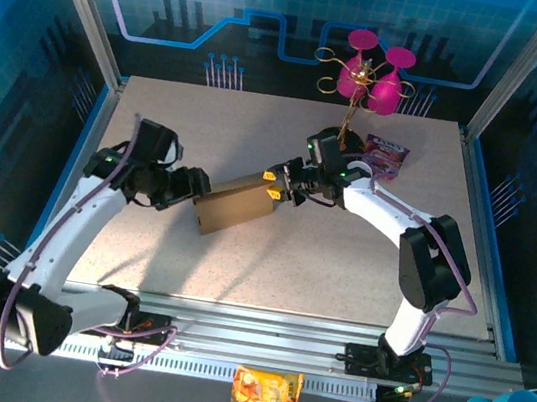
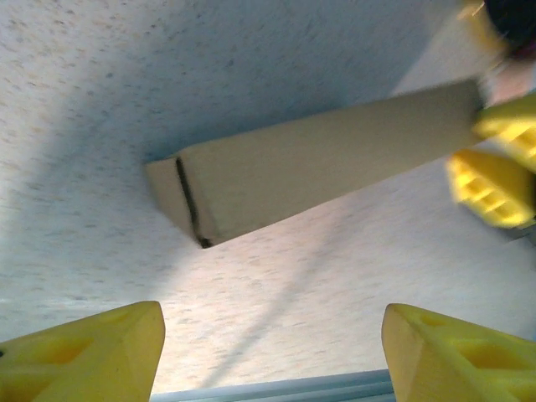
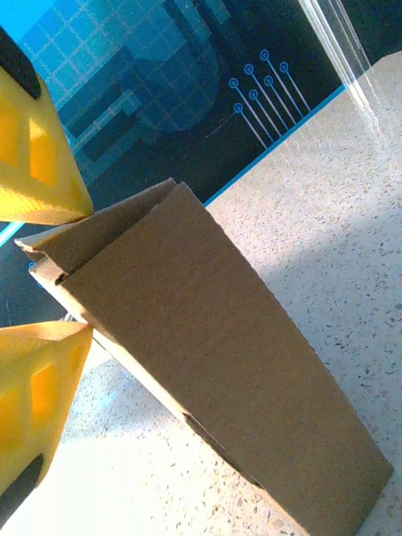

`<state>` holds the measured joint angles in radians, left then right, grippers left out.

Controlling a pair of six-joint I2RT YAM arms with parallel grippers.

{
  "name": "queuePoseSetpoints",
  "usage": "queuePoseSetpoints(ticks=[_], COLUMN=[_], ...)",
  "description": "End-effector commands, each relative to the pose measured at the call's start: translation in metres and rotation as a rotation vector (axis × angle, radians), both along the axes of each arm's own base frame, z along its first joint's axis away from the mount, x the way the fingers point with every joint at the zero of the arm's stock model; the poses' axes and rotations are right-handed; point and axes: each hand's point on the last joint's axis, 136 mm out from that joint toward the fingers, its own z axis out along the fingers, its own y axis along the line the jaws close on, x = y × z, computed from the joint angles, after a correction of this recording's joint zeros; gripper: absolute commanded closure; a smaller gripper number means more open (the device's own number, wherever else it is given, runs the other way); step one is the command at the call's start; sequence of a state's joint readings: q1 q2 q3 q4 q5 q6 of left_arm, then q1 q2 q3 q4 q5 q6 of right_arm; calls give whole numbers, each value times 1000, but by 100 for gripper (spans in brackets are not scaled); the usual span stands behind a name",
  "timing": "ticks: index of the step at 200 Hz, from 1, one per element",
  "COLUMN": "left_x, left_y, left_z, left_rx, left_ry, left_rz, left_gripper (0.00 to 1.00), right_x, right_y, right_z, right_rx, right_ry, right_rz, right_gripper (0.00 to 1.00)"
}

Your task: Fold the paper box

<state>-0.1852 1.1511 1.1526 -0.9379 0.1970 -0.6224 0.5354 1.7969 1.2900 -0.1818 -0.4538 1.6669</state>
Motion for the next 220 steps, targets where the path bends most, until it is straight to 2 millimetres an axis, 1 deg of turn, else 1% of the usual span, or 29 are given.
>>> queuePoseSetpoints(ticks=[1, 22, 52, 66, 82, 103, 147, 169, 199, 220], left_x=[10, 18, 15, 18, 21, 23, 16, 13, 8, 6], left_y=[-12, -7, 2, 5, 7, 8, 9, 9, 10, 10], left_z=[6, -4, -30, -35, -42, -52, -69, -77, -88, -93], left_rx=[-300, -388, -412, -435, -454, -473, -495, -488, -469, -464], left_ry=[45, 70, 137, 126, 126, 127, 141, 153, 173, 185], left_rz=[183, 261, 329, 348, 364, 381, 403, 406, 400, 397], left_gripper=[31, 33, 43, 48, 50, 59, 76, 85, 89, 90], right_x=[-9, -9, -7, -7, -7, -8, -10, -12, -13, -16], right_y=[-11, -11, -11, -11, -11, -11, -16, -19, -24, -30], right_z=[-26, -28, -28, -29, -29, -31, -36, -42, -50, -56], right_rx=[-62, -63, -62, -61, -59, -58, -67, -75, -84, -93], right_ry=[68, 71, 68, 69, 69, 72, 77, 84, 88, 98], right_rz=[-8, -7, -4, -2, 0, 4, 4, 7, 19, 26], right_gripper=[67, 67, 68, 68, 69, 68, 69, 72, 76, 83])
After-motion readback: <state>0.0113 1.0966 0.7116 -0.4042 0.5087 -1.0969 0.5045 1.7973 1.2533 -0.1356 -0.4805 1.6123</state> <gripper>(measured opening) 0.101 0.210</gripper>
